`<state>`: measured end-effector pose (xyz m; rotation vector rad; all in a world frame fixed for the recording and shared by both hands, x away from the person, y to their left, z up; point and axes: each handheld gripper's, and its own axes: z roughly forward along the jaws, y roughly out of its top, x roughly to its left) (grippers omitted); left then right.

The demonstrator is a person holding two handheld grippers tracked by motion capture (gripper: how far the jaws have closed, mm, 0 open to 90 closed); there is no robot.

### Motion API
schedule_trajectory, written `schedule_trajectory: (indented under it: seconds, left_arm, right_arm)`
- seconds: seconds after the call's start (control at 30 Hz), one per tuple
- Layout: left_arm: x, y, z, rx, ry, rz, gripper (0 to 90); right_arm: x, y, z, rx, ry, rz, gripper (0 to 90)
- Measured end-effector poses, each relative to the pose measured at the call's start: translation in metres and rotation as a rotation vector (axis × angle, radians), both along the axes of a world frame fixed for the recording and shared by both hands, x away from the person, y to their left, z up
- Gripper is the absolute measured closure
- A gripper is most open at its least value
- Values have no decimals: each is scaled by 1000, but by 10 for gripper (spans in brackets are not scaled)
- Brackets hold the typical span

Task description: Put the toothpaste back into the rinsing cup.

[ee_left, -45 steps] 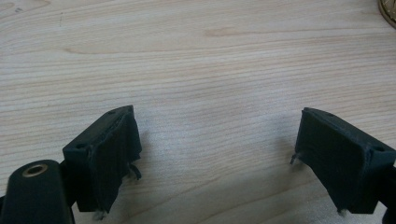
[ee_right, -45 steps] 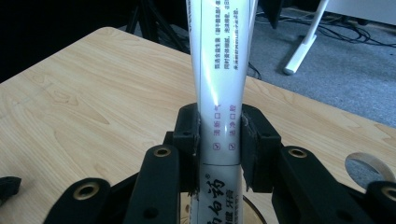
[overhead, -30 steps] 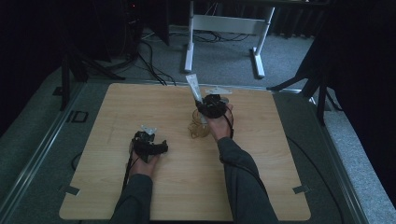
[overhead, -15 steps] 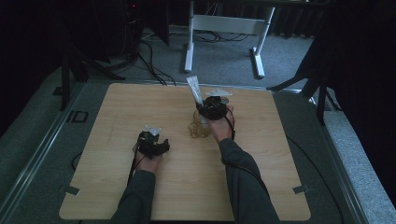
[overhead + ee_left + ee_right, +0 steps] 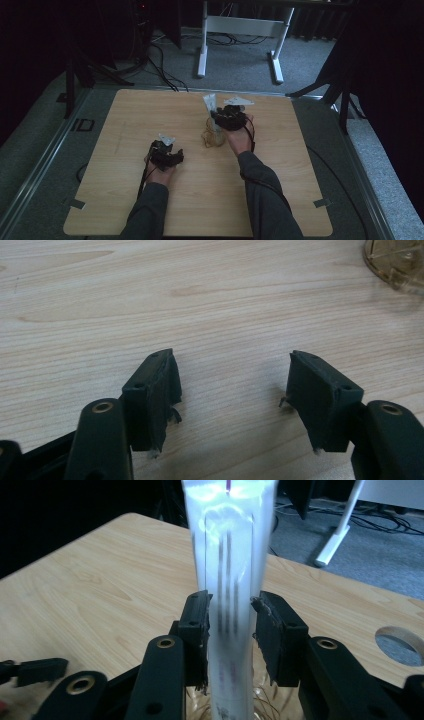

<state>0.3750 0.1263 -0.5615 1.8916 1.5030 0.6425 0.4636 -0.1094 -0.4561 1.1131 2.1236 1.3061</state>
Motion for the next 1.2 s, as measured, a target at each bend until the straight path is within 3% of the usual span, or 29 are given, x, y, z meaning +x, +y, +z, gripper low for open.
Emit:
schedule_trajectory:
  seconds: [0.17, 0.23, 0.37, 0.53, 0.8, 1.2]
  left_arm:
    - [0, 0, 0, -1, 0, 1, 356]
    - [0, 0, 0, -2, 0, 2, 355]
    - [0, -1, 0, -1, 0, 4, 353]
    - [0, -1, 0, -1, 1, 6, 347]
    - [0, -1, 0, 4, 3, 8, 340]
    - [0, -2, 0, 1, 4, 20, 311]
  right_arm:
    - [-2, 0, 0, -24, 4, 11, 653]
    - [-3, -2, -11, -36, 31, 9, 633]
    - [-7, -5, -20, -38, 46, 10, 627]
    - [-11, -13, -21, -31, 56, 3, 586]
    - [-23, -42, -14, 22, 54, -31, 520]
    - [-32, -84, -31, 33, 126, -112, 508]
